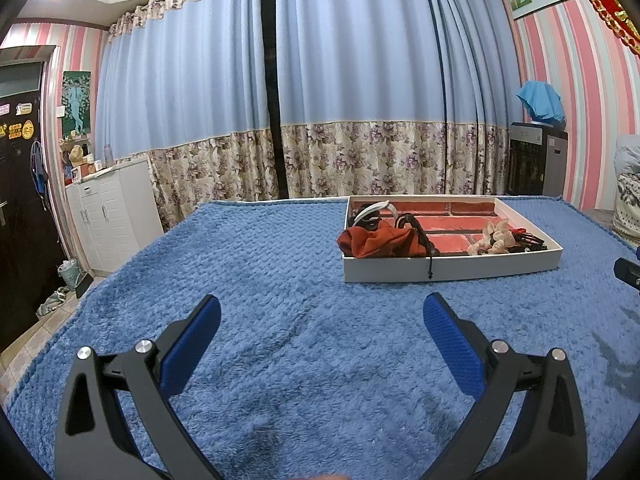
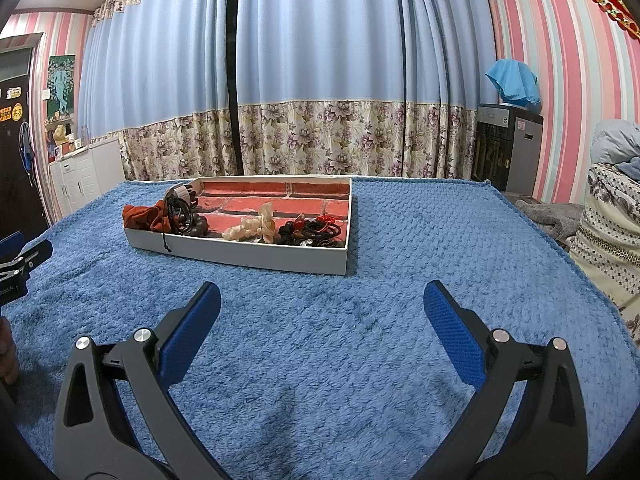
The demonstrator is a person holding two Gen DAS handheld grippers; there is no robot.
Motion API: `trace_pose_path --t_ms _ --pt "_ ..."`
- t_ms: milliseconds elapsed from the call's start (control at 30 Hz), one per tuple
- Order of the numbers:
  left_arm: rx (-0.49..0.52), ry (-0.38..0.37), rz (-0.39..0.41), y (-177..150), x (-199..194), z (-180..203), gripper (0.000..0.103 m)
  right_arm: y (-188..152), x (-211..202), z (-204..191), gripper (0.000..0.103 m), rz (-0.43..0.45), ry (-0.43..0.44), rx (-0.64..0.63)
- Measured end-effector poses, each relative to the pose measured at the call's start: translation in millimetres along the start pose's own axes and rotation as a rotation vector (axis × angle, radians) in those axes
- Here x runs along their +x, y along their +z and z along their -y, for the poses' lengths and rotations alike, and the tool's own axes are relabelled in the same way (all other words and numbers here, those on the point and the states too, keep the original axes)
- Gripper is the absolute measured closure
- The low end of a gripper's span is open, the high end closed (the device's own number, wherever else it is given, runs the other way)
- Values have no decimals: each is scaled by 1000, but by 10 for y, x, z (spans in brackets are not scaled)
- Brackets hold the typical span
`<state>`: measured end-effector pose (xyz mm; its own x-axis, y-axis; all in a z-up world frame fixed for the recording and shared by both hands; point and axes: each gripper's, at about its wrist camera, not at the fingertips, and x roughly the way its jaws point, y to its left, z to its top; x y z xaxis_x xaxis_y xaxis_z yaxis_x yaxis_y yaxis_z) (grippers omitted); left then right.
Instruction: Organize jewelry
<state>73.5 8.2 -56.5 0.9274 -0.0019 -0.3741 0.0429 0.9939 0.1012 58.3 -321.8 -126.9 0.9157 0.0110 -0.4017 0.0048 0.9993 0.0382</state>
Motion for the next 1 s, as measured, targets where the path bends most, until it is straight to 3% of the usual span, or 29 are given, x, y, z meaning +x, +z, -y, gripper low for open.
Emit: trace_pose_path --t_ms 1000 --pt "-4 -3 0 -5 33 10 4 4 -1 3 4 1 1 1"
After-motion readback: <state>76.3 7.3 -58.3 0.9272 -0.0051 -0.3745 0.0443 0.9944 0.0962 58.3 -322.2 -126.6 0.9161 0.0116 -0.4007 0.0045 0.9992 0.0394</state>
